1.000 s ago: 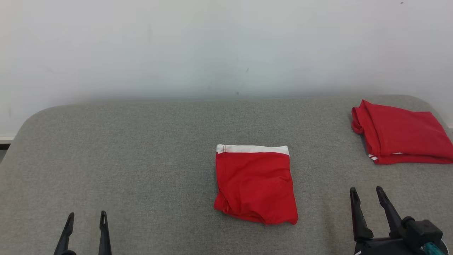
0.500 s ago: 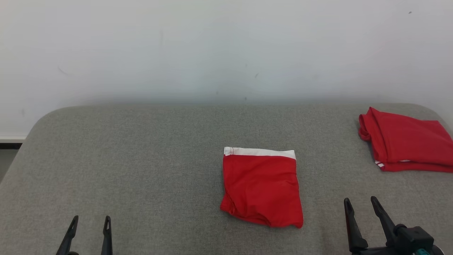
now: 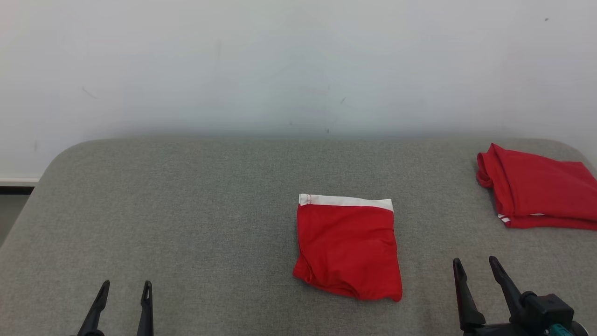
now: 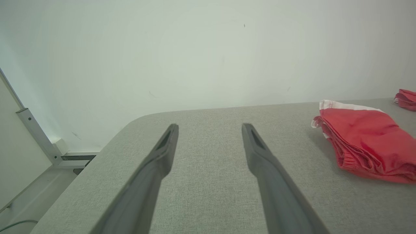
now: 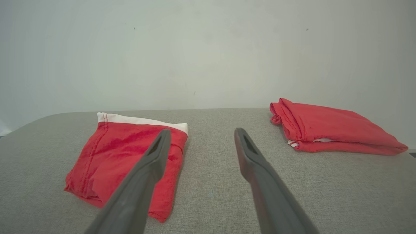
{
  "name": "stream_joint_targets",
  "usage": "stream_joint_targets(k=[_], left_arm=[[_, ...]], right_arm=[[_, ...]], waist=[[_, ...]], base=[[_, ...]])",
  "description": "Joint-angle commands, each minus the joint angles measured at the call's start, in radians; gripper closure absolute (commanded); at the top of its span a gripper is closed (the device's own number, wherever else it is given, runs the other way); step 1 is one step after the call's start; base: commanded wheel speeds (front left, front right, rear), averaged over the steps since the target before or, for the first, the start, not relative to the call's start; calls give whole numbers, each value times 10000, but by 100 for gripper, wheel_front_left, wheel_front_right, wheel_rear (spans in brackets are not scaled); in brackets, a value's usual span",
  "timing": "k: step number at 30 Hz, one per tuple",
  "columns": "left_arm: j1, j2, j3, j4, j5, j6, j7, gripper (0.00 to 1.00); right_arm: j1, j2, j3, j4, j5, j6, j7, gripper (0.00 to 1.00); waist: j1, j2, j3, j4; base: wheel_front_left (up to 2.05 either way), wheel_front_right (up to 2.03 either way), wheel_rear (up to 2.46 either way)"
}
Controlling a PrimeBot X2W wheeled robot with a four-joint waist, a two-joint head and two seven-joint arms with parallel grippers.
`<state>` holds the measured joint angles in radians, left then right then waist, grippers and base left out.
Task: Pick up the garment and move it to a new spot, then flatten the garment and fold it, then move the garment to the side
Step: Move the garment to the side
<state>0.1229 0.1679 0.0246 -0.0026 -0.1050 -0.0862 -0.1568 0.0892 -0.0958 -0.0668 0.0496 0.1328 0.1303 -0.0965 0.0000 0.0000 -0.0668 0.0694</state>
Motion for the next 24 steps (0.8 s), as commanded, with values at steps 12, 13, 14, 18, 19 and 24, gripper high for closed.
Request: stream_joint_targets(k=[12, 13, 14, 18, 19, 24], left_arm=[[1, 159, 138, 46, -302, 179, 89, 0], [4, 154, 142, 62, -338, 180, 76, 0], [13, 141, 155, 75, -375, 186, 67, 0], [80, 151, 186, 79, -450, 231, 52, 0], [87, 167, 188, 72, -444, 235, 53, 0], [88, 220, 114, 56, -390, 255, 63, 0]], right_arm=[[224, 153, -134, -236, -76, 4, 267, 0], [236, 159, -138, -233, -80, 4, 280, 0], [254, 170, -138, -232, -94, 4, 293, 0], [270, 195, -158, -226, -95, 4, 341, 0], [270, 202, -161, -233, -97, 4, 339, 0], [291, 212, -165, -231, -118, 4, 394, 0]], waist=[[0, 0, 36, -31], [0, 0, 34, -30], [0, 0, 32, -31], [0, 0, 25, -32], [0, 0, 29, -28], [0, 0, 48, -21]], base=[[0, 0, 0], [0, 0, 0], [0, 0, 0], [0, 0, 0], [0, 0, 0], [0, 0, 0]])
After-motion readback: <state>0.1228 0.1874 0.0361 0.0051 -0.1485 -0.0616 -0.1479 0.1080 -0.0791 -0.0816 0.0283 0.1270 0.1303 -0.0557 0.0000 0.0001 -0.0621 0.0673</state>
